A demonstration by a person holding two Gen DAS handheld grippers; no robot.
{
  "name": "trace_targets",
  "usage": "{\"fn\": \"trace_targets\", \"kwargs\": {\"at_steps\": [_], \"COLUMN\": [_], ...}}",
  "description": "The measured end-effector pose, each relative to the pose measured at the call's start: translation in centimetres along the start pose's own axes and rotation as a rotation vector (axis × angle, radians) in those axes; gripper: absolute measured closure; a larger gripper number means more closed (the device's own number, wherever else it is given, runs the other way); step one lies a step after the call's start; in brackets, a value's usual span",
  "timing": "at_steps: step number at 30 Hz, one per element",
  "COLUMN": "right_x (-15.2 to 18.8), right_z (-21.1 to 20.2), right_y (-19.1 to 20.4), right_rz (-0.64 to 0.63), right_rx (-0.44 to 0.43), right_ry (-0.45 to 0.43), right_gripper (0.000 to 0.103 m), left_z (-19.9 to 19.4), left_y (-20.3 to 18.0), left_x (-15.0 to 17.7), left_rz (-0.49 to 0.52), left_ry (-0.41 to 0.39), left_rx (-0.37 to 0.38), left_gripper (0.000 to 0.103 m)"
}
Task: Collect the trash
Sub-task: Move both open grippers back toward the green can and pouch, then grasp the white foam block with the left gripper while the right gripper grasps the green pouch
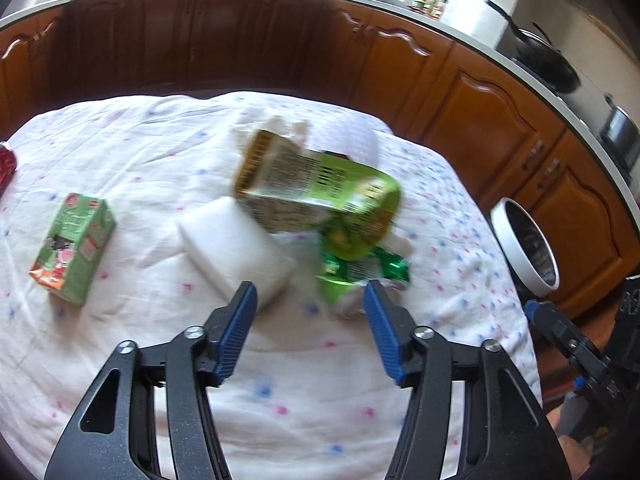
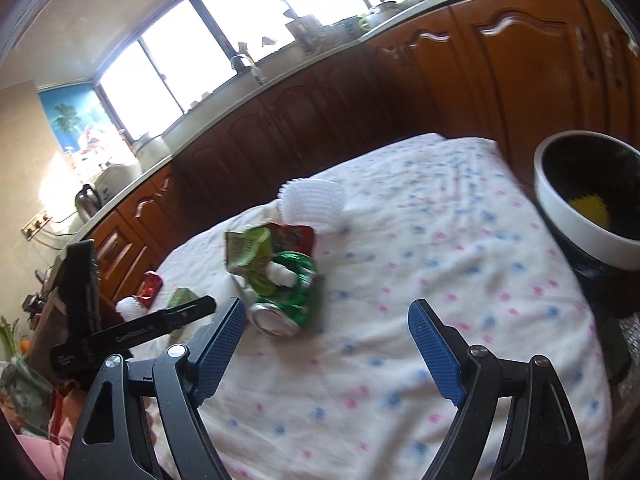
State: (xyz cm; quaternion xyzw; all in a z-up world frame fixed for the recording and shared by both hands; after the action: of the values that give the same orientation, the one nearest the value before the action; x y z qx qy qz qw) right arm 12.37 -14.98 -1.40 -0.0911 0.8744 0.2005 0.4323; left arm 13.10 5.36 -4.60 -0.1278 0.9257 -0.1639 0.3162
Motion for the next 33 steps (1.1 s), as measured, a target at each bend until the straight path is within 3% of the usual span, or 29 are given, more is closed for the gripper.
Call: {"fn": "trace_targets", "kwargs": {"at_steps": [5,8,13,16,18,19,23,24,25,27,31,33], "right_x": [-2.1,-3.3,-4.6,-4.6,-4.3,-4.1,-3.7,-3.7,-3.7,-3.9,-4.7,-5.0], "right_z": [3.3,5.8,9.7,11.8,12.5,12.7,11.7,11.3,10.7,9.5,6.5,4.5], "right_y": [1.2,2.0,2.7,3.1,3.4,3.6,4.2,4.2,4.2,4.2,3.8,3.2], "right_rz": [-0.020,-0.039,-0.056,-0.064,-0.075,-0.082,-0.086,-0.083,-0.079,-0.069,-0.034,-0.025], "right_rx": [-0.075,-0.129,-0.181,-0.203,-0.214,-0.218,-0.239,-0.242,-0.247,-0.251,-0.258,-0.243], "right_ry": [0.026,0.056,0.106,0.158,0.188,0.197,0.179,0.170,0.158,0.129,0.047,0.004], "right_gripper": [0.028,0.037,0.043,0.056,0.072,0.085,0.088,0.089,0.090,0.090,0.090,0.090], "left_z": [0.8,1.6,3.0,4.1,4.8,5.1,5.6,5.6,5.5,5.3,3.9,3.1], "left_y": [2.4,2.9,3.4,3.4,3.5,3.5,3.8,3.8,3.7,3.3,2.8,2.8], "left_x": [-1.6,-1.9,-2.3,-2.4,-2.5,-2.5,-2.5,-2.5,-2.4,-2.2,-2.3,-2.6], "left_rz": [-0.053,-0.063,-0.064,-0.063,-0.063,-0.061,-0.064,-0.059,-0.050,-0.022,0.021,0.019], "left_ry": [0.007,0.025,0.046,0.067,0.077,0.080,0.075,0.069,0.068,0.056,0.000,-0.008], "left_rx": [-0.051,-0.067,-0.095,-0.109,-0.117,-0.123,-0.127,-0.123,-0.105,-0.114,-0.122,-0.098], "left_gripper": [0.040,0.029,0.027,0.027,0.027,0.027,0.027,0.031,0.042,0.044,0.070,0.077]}}
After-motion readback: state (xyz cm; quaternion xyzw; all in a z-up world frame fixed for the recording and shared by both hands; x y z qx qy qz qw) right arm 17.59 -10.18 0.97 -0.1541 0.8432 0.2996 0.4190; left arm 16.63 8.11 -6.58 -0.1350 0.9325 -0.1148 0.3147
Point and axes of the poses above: each gripper's, at about its wrist camera, not at the fingertips, and z roughly the way its jaws point, y to its left, x to its underside, the point moved 4 cm from there along z, roughly the way its jaws point, and after that the axes turned 11 degrees about -z, right-handed, at the moved point
